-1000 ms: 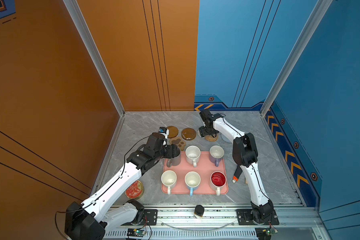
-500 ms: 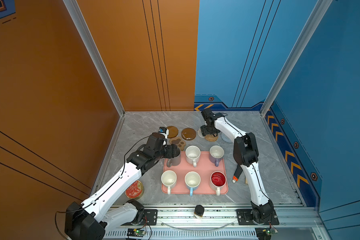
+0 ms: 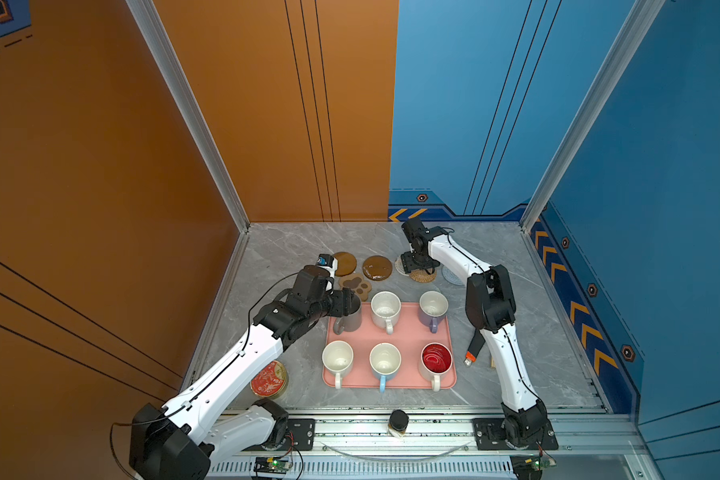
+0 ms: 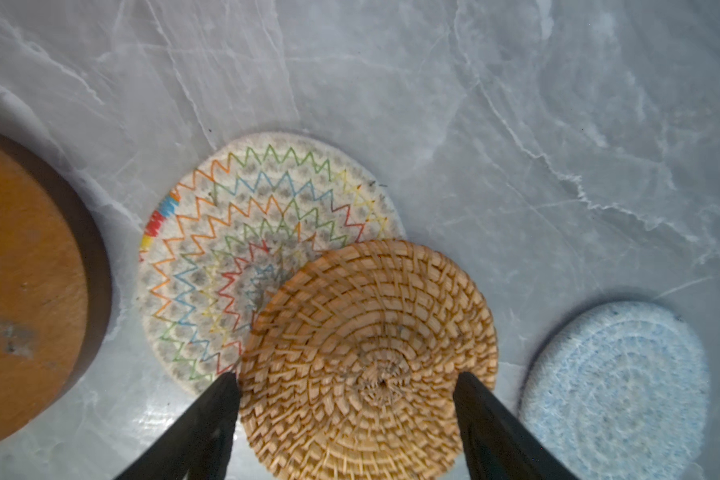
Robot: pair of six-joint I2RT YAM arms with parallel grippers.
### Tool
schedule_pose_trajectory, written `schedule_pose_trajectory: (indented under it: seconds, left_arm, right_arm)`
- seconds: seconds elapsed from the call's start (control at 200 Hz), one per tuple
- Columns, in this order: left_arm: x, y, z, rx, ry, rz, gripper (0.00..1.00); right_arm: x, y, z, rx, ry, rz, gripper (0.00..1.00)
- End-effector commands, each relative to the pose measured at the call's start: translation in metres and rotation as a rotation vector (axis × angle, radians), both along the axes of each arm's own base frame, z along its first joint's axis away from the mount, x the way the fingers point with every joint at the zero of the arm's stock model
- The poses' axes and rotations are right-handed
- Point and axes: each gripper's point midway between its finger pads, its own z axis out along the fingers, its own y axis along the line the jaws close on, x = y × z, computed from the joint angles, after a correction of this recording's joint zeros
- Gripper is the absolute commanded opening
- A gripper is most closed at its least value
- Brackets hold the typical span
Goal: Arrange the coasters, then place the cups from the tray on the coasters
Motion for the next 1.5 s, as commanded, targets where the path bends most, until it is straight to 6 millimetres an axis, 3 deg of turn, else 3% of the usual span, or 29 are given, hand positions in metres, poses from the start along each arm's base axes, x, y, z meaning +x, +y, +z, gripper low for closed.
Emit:
schedule_pose_trajectory:
  seconds: [0.0, 1.011, 1.257, 1.492]
  left_arm:
    - [-0.005, 0.005, -0.002, 0.025, 0.006, 0.003, 0.73]
    - [-0.004, 0.005, -0.009, 0.03, 0.029, 0.007, 0.73]
    - [-0.004, 0.004, -0.009, 0.028, 0.03, 0.007, 0.73]
    - [-0.003, 0.004, -0.008, 0.029, 0.029, 0.009, 0.74]
  right_arm:
    - [0.004, 0.003, -0.006, 0.008, -0.001, -0.019, 0.8]
    - [0.001, -0.029, 0.017, -0.022, -0.027, -0.075, 0.79]
    - [0.002, -0.036, 0.02, -0.012, -0.03, -0.094, 0.75]
    - [0.005, -0.045, 0.027, 0.016, -0.044, -0.124, 0.65]
